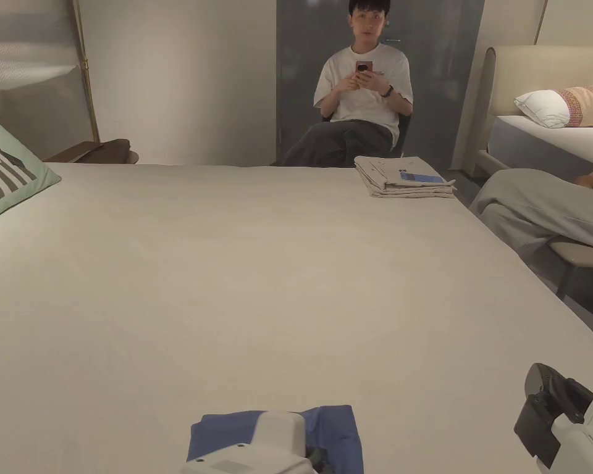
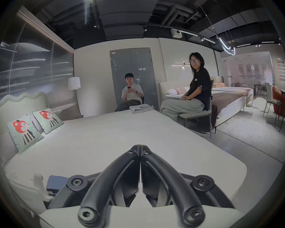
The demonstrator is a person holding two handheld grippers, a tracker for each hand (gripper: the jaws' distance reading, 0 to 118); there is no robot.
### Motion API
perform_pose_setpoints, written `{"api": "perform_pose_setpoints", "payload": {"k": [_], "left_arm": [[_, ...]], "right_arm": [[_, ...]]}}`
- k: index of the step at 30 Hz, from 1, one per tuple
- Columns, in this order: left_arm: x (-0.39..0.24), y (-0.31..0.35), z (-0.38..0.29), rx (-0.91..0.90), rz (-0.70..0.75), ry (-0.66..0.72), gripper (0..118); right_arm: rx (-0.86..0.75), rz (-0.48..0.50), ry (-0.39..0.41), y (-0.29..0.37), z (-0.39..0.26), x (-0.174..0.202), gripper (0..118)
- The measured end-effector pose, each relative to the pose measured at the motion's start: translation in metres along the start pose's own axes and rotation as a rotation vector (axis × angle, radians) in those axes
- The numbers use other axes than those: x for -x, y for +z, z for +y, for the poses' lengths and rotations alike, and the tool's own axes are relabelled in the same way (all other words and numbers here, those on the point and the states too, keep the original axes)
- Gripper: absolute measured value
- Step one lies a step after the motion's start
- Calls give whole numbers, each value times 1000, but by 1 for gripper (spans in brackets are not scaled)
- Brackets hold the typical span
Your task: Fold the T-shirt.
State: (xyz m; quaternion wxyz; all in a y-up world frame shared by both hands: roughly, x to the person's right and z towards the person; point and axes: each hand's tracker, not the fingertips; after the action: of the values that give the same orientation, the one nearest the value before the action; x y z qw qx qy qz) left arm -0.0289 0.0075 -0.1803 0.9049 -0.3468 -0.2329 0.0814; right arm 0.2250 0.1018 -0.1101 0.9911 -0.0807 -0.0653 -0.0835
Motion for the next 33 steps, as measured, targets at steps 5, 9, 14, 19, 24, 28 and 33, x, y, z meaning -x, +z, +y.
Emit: {"api": "perform_pose_setpoints", "payload": {"k": [5,9,14,19,24,28,33], "left_arm": [[-29,-36,-3,55,-70,-4,1],[-34,-36,-1,63,-141,29,1],[-5,13,22,-74,-169,120,1],[52,87,43,-281,-50,174,1],[99,148,42,-427,152,194,1],[122,173,29,-461,229,225,1],[140,178,11,-423,222,273,0]], "right_arm": [[1,-18,7,3,-1,-7,0],[8,-24,11,4,-1,-10,0],[3,-7,13,1,4,-4,0],[35,95,29,-12,-2,27,0],[196,261,72,-34,-38,76,0],[379,327,115,-51,-79,106,0],[580,310,203,-72,-123,119,0]]}}
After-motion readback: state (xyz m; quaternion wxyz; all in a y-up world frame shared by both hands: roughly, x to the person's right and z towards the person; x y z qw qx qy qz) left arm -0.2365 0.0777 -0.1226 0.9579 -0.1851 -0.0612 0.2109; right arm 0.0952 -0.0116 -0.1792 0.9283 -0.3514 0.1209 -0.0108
